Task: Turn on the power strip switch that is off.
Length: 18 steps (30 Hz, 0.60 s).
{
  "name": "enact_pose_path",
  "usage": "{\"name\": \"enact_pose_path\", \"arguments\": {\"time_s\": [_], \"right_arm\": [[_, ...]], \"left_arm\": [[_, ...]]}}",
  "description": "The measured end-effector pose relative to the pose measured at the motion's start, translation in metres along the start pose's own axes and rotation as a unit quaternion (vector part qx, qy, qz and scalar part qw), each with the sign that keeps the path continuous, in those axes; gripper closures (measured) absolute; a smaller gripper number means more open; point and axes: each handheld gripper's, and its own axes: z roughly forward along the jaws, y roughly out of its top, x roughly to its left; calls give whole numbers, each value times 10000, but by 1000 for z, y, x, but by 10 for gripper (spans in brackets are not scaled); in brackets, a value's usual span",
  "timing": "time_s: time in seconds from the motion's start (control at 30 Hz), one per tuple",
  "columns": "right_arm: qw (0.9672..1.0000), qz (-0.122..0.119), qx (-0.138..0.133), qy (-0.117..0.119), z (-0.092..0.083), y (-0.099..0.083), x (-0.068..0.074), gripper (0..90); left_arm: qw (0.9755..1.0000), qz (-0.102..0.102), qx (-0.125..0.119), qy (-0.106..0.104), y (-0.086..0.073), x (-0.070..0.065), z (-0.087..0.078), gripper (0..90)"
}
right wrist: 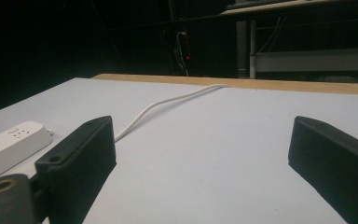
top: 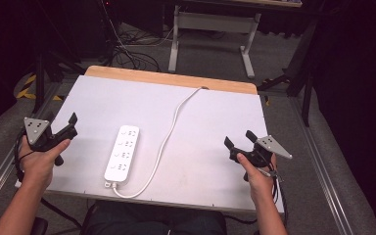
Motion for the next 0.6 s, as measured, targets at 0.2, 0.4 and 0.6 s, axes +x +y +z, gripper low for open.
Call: {"name": "enact_pose_path", "arguments": {"time_s": [0.2,0.4,0.6], "right_arm": [[10000,0,-1,1,0,0,0,79],[10000,6,-6,10,0,0,0,79],[10000,2,3,29,0,0,0,80]], "left_arm": [[10000,-1,-39,-42,0,2,-1,473],[9999,46,-53,-127,1,3,-2,641],[9998,12,-108,-174,2,4,-2,803]]}}
